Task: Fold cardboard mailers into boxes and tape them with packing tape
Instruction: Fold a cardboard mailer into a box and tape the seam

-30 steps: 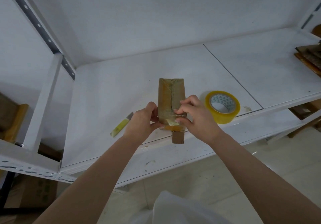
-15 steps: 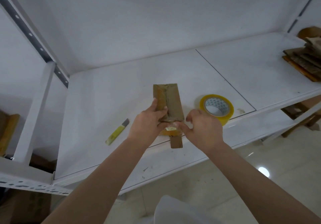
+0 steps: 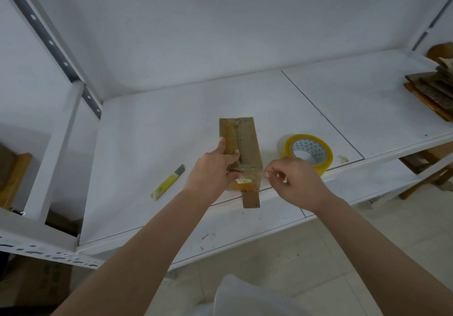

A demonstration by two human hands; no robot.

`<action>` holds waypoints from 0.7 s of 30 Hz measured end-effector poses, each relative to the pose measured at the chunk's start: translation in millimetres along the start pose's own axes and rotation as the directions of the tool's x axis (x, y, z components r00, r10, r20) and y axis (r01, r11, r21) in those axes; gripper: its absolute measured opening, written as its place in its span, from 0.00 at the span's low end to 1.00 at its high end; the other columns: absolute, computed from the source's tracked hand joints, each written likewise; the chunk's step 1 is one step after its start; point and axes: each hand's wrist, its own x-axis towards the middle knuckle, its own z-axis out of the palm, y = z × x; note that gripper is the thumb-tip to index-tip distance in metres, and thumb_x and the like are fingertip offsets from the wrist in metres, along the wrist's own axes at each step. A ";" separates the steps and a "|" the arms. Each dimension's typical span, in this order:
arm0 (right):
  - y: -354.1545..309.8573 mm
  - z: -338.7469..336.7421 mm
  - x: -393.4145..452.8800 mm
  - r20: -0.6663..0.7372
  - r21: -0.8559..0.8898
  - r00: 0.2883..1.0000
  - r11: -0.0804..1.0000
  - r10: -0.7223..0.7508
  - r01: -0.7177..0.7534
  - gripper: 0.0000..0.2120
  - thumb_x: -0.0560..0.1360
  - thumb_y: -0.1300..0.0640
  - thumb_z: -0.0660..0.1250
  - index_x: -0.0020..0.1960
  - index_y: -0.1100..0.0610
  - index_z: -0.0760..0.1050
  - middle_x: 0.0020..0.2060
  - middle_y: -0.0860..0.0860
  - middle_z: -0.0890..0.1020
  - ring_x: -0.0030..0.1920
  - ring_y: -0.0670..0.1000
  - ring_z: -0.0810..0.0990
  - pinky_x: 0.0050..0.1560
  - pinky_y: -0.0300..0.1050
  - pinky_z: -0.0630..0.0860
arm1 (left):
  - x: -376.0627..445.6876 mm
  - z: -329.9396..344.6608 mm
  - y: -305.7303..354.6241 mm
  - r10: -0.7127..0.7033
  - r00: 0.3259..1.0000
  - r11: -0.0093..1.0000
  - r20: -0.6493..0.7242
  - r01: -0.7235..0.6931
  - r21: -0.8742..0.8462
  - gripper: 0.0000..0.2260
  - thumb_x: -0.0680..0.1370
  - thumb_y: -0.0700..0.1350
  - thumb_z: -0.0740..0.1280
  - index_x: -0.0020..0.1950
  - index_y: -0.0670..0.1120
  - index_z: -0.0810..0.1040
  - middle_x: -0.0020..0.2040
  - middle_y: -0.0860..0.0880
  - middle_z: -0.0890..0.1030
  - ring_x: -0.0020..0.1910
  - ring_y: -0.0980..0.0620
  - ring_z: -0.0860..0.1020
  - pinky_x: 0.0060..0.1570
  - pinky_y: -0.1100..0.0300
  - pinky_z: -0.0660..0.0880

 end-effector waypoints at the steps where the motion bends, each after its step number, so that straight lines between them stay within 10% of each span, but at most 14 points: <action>1: 2.3 -3.3 1.2 0.022 -0.009 1.000 1.000 -0.018 0.018 0.05 0.75 0.58 0.70 0.41 0.56 0.80 0.35 0.46 0.82 0.36 0.51 0.76 0.39 0.47 0.72 | 0.0 -0.4 0.3 0.001 1.000 1.000 0.001 -0.001 0.002 0.24 0.78 0.53 0.67 0.73 0.54 0.69 0.79 0.48 0.53 0.63 0.44 0.76 0.65 0.52 0.71; 9: 0.0 8.1 20.9 -0.071 -0.238 0.992 0.968 -0.100 0.080 0.20 0.71 0.44 0.73 0.31 0.58 0.74 0.24 0.52 0.75 0.28 0.57 0.75 0.43 0.51 0.73 | 0.8 -4.1 5.0 0.006 0.999 0.986 0.052 -0.014 0.164 0.24 0.80 0.55 0.63 0.75 0.55 0.65 0.80 0.45 0.51 0.61 0.43 0.77 0.62 0.51 0.73; 14: 3.7 8.1 22.3 0.079 -0.445 0.997 0.894 -0.017 0.051 0.25 0.71 0.29 0.61 0.41 0.51 0.79 0.35 0.47 0.83 0.41 0.50 0.81 0.57 0.46 0.67 | 1.0 -4.2 5.4 0.013 0.998 0.987 0.060 -0.023 0.161 0.24 0.80 0.55 0.63 0.75 0.55 0.65 0.80 0.45 0.51 0.61 0.42 0.76 0.62 0.51 0.73; 21: 5.2 11.2 24.8 0.102 -0.399 0.992 0.910 -0.074 0.109 0.23 0.77 0.37 0.60 0.35 0.54 0.76 0.29 0.51 0.80 0.36 0.55 0.80 0.54 0.48 0.66 | 2.0 -3.2 1.8 0.020 0.998 0.989 0.057 -0.028 0.147 0.24 0.79 0.55 0.63 0.75 0.55 0.65 0.80 0.45 0.51 0.61 0.43 0.76 0.62 0.52 0.72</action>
